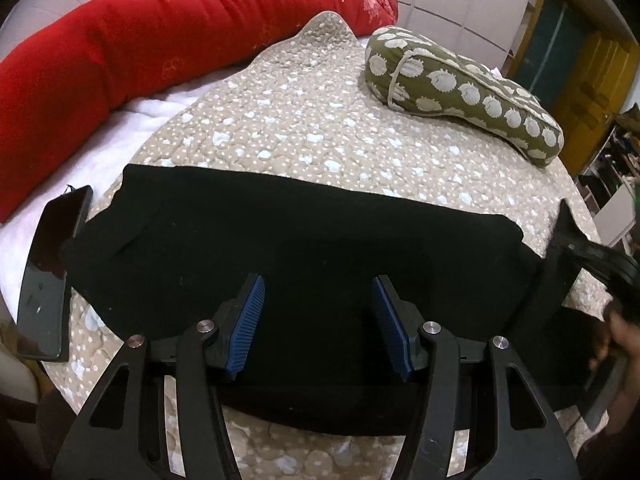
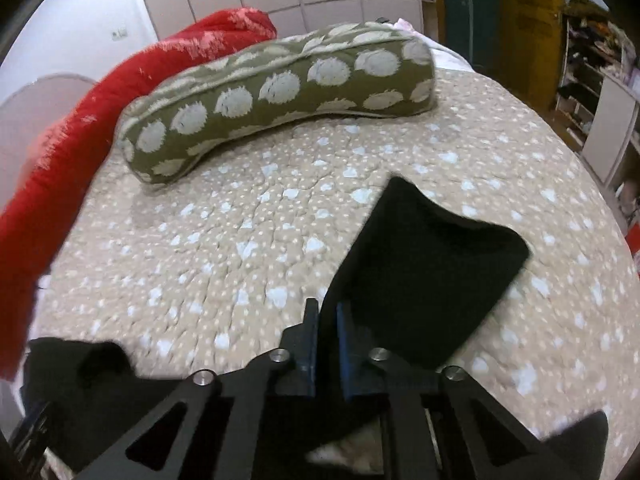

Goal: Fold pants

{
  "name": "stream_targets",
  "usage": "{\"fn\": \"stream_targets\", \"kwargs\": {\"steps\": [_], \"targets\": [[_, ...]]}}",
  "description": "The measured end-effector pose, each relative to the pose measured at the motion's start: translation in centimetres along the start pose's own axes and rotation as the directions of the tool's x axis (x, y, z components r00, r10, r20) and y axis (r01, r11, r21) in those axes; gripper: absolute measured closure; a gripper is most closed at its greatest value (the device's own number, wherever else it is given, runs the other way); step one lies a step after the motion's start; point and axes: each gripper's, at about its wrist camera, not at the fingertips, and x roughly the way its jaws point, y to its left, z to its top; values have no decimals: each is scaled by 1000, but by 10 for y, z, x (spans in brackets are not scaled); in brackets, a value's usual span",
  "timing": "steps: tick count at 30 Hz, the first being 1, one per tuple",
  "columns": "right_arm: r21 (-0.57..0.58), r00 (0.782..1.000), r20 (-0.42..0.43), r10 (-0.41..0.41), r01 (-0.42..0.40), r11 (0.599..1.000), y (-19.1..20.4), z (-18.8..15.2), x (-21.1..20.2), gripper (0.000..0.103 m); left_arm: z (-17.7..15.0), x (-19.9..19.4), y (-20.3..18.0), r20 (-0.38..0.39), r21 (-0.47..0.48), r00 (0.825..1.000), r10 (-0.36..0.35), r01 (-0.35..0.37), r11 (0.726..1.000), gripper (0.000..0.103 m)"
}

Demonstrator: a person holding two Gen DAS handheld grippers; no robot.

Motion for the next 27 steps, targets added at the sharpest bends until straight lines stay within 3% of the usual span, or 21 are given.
{"fn": "stream_targets", "kwargs": {"steps": [3, 6, 12, 14, 17, 21, 27], "targets": [[17, 999, 37, 26, -27, 999, -16, -13, -27, 98, -1, -4, 1, -4, -11, 1000, -19, 19, 1000, 47], [39, 996, 74, 49, -52, 998, -33, -31, -56, 98, -4, -11, -1, -18, -24, 996, -87, 87, 996, 47], [76, 994, 74, 79, -85, 994, -68, -80, -90, 99, -16, -24, -16, -70, -49, 963, -260, 257, 965, 47], [115, 992, 50, 112, -117, 986, -82, -93, -84, 99, -22, -29, -25, -81, -55, 946, -315, 311, 949, 45], [223, 980, 67, 188, -198, 954, -102, -106, -75, 98, -32, -31, -38, -105, -104, 905, -412, 402, 910, 29], [284, 966, 100, 239, -258, 923, -111, -108, -73, 95, -44, -23, -60, -160, -162, 849, -503, 480, 862, 29], [336, 949, 125, 288, -314, 888, -121, -110, -72, 89, -51, -9, -84, -205, -238, 788, -581, 536, 810, 29]]}}
